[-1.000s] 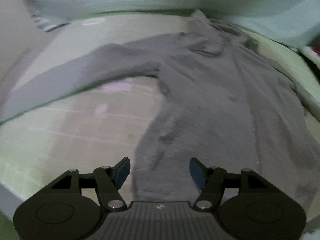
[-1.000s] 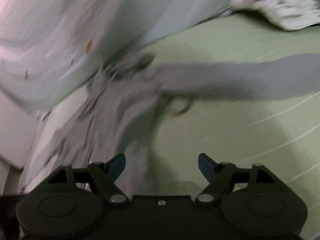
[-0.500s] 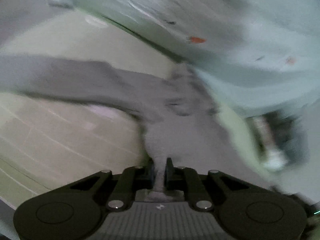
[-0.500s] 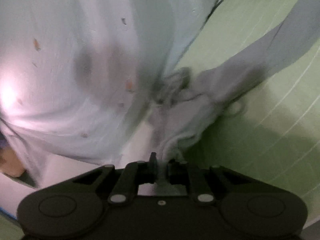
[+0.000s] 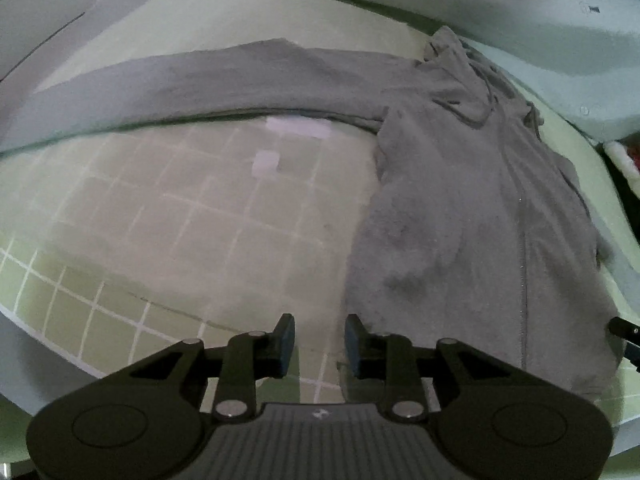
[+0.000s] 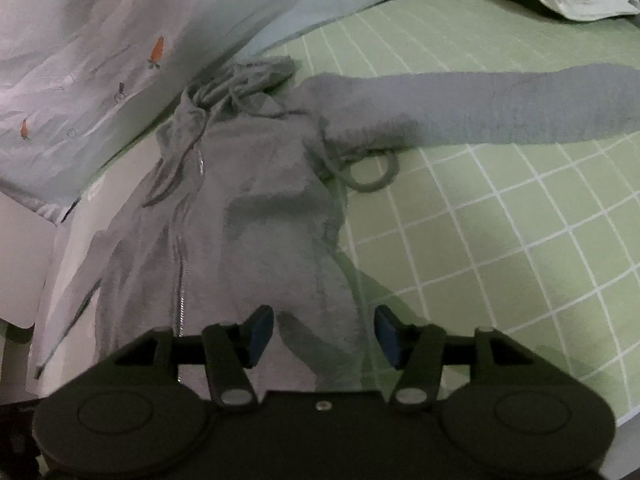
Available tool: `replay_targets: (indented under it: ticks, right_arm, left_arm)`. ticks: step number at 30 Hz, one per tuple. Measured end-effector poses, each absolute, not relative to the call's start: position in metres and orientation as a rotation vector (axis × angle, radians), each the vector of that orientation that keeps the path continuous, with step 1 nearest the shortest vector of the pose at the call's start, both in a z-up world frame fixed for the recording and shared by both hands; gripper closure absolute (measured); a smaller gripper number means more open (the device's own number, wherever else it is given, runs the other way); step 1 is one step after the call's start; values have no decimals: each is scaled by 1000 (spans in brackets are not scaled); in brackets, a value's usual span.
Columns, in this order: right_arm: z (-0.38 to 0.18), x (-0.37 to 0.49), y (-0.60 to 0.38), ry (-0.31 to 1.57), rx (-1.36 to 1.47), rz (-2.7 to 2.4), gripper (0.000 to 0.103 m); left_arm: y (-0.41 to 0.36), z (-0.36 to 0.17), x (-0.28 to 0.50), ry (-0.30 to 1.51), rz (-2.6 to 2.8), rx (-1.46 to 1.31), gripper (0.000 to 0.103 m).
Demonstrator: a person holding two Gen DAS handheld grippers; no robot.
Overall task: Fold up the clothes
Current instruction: 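Grasp the hem with the left tool while the right tool grasps the body fabric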
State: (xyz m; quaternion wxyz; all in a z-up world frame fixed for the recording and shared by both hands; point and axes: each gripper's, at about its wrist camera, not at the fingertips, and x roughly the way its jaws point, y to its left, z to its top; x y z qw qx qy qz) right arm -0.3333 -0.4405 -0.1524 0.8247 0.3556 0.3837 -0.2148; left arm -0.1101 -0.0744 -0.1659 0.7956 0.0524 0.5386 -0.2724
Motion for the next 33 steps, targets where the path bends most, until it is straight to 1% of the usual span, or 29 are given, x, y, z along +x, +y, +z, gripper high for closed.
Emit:
replay_targets:
  ticks: [2, 3, 4, 5, 6, 7, 9, 11, 12, 13, 14, 18, 20, 21, 23, 24, 25, 26, 27, 28, 29, 30, 31, 33]
  right_arm:
    - [-157, -331, -439, 843, 751, -441, 43]
    - [-158, -329, -439, 847, 751, -423, 48]
    - [-159, -327, -439, 847, 754, -400, 62]
    - [-160, -325, -439, 846, 756, -376, 71]
    - [-160, -323, -439, 847, 754, -355, 84]
    - [-159, -320, -440, 850, 747, -338, 86]
    - [-156, -315, -441, 858, 730, -326, 85]
    - [-155, -312, -443, 864, 726, -331, 77]
    - [-155, -311, -444, 864, 730, -336, 62]
    - [-154, -311, -445, 857, 742, -339, 55]
    - [-154, -312, -447, 848, 755, -334, 55]
    - [-158, -312, -450, 833, 805, -330, 52]
    - [-161, -308, -450, 838, 820, -329, 49]
    - [-163, -306, -451, 842, 827, -328, 47]
    - [-167, -300, -450, 856, 829, -320, 46]
    - [-168, -297, -450, 862, 824, -315, 46]
    - [-168, -294, -448, 866, 811, -309, 48]
    - [-168, -290, -447, 870, 798, -302, 53]
    - [-167, -287, -447, 878, 787, -296, 69]
    - [-166, -284, -446, 882, 776, -293, 81]
    - [-163, -281, -446, 871, 760, -288, 82]
    - [-158, -278, -445, 850, 738, -279, 84]
    - [-152, -275, -445, 827, 715, -272, 85]
    - [-137, -266, -450, 777, 671, -264, 86]
  left_arm:
    - [-79, -169, -107, 1161, -582, 104, 73]
    - [-81, -170, -106, 1163, -578, 97, 73]
    - [-83, -171, -105, 1164, -575, 91, 77]
    - [-84, -172, -104, 1171, -577, 81, 77]
    - [-86, -174, -102, 1178, -580, 71, 78]
    - [-88, -175, -101, 1185, -582, 61, 81]
    - [-91, -178, -97, 1214, -600, 23, 81]
    - [-90, -178, -92, 1236, -581, -9, 74]
    - [-87, -177, -91, 1232, -575, -33, 72]
    - [-82, -176, -89, 1227, -572, -70, 69]
    - [-77, -175, -88, 1221, -569, -108, 66]
    - [-60, -171, -81, 1211, -584, -268, 60]
    - [-57, -170, -79, 1204, -612, -345, 46]
    - [-63, -169, -79, 1201, -630, -319, 43]
    - [-81, -170, -80, 1193, -649, -225, 34]
    - [-92, -171, -81, 1187, -650, -157, 34]
    - [-101, -174, -82, 1186, -653, -101, 34]
    - [-111, -177, -82, 1184, -656, -46, 34]
    - [-120, -180, -84, 1183, -660, 2, 36]
    - [-130, -183, -85, 1182, -665, 50, 42]
    - [-138, -181, -85, 1182, -695, 90, 92]
    - [-147, -180, -85, 1181, -726, 130, 90]
    - [-152, -176, -82, 1163, -728, 139, 92]
    - [-163, -164, -71, 1109, -739, 153, 93]
